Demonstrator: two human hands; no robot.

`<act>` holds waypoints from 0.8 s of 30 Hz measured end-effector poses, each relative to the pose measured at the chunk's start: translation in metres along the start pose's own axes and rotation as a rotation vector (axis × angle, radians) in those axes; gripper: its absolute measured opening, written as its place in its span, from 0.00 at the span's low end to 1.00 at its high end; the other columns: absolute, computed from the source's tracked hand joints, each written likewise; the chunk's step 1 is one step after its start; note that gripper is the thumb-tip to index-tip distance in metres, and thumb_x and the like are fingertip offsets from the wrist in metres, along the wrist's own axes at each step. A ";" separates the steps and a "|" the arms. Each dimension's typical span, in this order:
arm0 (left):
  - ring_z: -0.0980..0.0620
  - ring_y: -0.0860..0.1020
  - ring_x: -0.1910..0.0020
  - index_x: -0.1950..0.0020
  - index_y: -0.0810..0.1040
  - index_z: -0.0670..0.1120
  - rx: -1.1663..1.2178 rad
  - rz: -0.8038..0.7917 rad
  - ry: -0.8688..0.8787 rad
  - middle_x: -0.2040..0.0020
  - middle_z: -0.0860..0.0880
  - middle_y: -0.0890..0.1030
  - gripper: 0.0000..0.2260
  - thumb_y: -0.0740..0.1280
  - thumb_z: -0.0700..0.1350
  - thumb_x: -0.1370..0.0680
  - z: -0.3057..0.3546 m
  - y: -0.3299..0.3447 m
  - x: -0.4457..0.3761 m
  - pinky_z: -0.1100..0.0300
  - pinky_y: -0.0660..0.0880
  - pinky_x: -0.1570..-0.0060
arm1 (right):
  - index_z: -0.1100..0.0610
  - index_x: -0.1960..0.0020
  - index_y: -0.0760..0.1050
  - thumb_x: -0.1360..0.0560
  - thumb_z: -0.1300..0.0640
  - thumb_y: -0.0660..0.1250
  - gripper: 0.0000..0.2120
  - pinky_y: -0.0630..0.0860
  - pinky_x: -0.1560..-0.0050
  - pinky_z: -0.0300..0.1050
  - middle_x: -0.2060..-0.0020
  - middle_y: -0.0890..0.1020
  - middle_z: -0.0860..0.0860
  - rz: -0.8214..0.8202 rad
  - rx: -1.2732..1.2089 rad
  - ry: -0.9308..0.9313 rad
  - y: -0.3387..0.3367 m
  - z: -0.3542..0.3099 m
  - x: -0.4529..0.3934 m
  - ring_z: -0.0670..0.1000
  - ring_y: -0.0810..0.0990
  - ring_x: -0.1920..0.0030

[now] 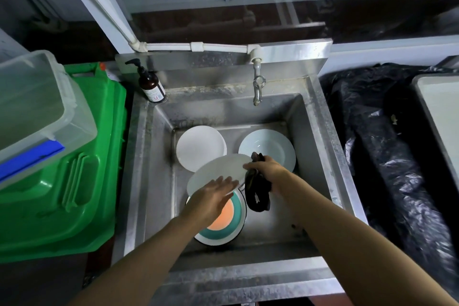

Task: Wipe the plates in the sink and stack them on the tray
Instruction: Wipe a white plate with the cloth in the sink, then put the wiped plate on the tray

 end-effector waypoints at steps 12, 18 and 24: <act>0.45 0.60 0.20 0.20 0.65 0.50 0.025 -0.036 -0.183 0.20 0.48 0.66 0.27 0.58 0.60 0.16 -0.001 -0.016 -0.024 0.49 0.59 0.22 | 0.58 0.46 0.77 0.33 0.66 0.71 0.16 0.80 0.58 0.51 0.60 0.81 0.59 0.239 -0.108 -0.091 -0.050 0.006 0.021 0.57 0.80 0.62; 0.37 0.77 0.36 0.31 0.75 0.38 0.495 0.158 -0.725 0.34 0.39 0.79 0.19 0.65 0.45 0.20 0.031 -0.046 -0.077 0.50 0.73 0.39 | 0.61 0.43 0.76 0.32 0.71 0.70 0.18 0.78 0.62 0.48 0.62 0.81 0.58 0.311 -0.260 -0.188 -0.087 -0.013 0.060 0.56 0.80 0.65; 0.45 0.80 0.56 0.41 0.80 0.40 0.847 0.119 -0.738 0.47 0.42 0.83 0.10 0.68 0.41 0.22 0.094 -0.037 -0.135 0.56 0.80 0.61 | 0.63 0.38 0.70 0.30 0.72 0.68 0.21 0.75 0.63 0.48 0.56 0.79 0.60 0.430 -0.479 -0.209 -0.161 -0.018 0.103 0.55 0.79 0.67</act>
Point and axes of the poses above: each hand's wrist, its own x-axis away from the middle knuckle, its own y-axis out of the palm, z = x × y, the point moved 2 cm from there along -x, towards the middle knuckle
